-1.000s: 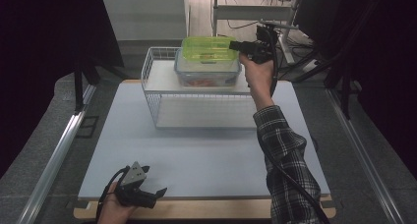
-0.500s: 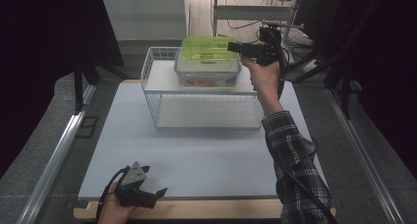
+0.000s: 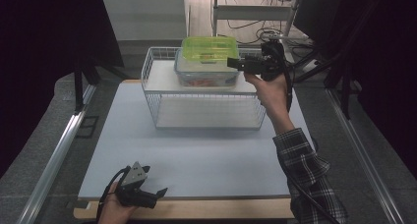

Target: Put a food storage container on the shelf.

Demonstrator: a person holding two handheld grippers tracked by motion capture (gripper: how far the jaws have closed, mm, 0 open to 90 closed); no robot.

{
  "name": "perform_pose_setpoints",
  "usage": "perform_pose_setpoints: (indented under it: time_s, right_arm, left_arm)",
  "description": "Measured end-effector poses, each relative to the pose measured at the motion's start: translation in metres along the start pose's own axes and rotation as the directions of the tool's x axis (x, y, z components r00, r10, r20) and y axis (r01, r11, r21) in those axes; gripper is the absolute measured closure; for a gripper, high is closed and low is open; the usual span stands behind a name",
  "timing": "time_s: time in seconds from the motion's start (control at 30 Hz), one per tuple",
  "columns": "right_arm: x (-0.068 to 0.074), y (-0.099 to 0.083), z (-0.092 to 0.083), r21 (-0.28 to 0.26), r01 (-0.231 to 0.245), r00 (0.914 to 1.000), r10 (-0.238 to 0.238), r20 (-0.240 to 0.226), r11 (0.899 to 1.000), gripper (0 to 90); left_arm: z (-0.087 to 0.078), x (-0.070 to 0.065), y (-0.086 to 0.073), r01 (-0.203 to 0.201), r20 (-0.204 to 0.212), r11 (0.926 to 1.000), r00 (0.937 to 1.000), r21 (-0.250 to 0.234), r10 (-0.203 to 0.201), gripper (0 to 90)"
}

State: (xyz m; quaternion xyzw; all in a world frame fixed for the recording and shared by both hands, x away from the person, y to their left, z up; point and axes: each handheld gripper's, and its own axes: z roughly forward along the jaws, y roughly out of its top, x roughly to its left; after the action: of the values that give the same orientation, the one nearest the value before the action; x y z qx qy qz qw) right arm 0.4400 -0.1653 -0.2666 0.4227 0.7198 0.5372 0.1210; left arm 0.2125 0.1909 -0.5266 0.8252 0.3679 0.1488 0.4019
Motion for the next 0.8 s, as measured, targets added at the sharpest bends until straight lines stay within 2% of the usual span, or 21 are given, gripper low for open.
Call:
perform_pose_setpoints:
  time_s: [0.27, 0.63, 0.8]
  right_arm:
    - [0.002, -0.023, 0.0, 0.016, 0.045, 0.9987, -0.044, -0.024, 0.999, 17.9]
    - [0.007, -0.044, 0.002, 0.035, 0.098, 0.9946, -0.096, -0.038, 0.995, 12.9]
    - [0.008, -0.053, 0.001, 0.04, 0.106, 0.9931, -0.104, -0.054, 0.994, 11.4]
  left_arm:
    - [0.0, 0.001, 0.0, 0.007, 0.003, 1.0, 1.0, -0.007, -0.007, 4.1]
    - [0.001, 0.001, -0.001, 0.013, 0.008, 0.9999, 0.9999, -0.009, -0.013, 4.0]
    - [0.001, 0.001, 0.0, 0.014, 0.009, 0.9999, 0.9999, -0.008, -0.014, 4.0]
